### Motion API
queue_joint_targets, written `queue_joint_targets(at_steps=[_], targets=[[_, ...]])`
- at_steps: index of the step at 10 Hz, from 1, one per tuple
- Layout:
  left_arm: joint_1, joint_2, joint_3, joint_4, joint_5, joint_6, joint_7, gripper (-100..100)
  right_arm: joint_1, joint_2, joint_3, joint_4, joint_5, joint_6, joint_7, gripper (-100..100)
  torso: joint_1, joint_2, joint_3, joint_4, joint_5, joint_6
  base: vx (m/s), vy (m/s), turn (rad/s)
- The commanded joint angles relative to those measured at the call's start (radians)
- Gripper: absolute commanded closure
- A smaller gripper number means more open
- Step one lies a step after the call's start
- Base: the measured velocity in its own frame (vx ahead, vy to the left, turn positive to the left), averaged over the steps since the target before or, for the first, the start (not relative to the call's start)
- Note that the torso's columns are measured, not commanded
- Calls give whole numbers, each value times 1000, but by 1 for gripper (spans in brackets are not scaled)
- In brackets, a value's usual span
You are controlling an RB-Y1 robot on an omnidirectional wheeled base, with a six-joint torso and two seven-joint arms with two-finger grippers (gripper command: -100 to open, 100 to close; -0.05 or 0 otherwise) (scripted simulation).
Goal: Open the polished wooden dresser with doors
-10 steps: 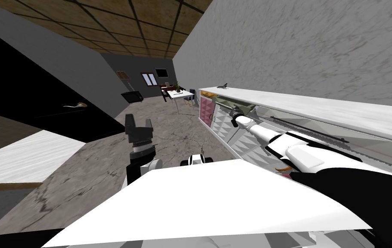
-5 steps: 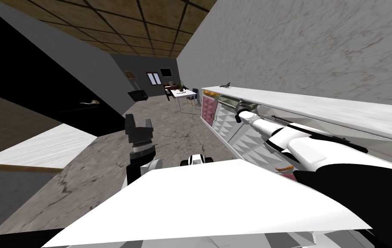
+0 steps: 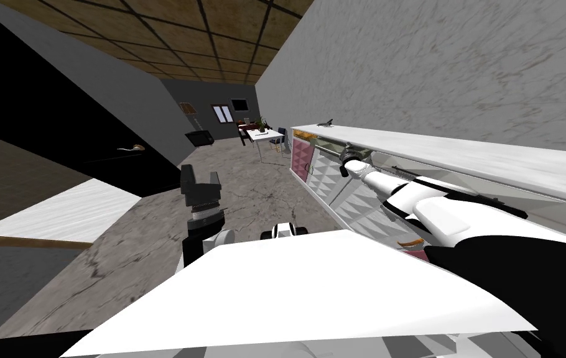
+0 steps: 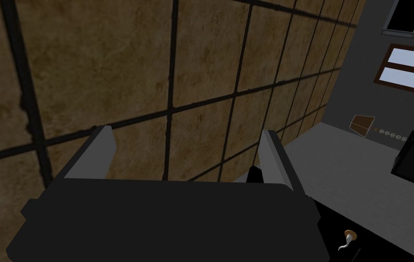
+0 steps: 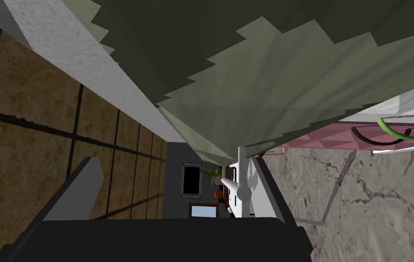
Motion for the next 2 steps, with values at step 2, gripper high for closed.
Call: queue_joint_targets(at_steps=[2], targets=[[0, 0, 0, 0, 0, 0, 0, 0, 1, 1, 0, 0, 0, 0, 0, 0, 0, 0, 0, 0, 0, 0, 0, 0, 0]])
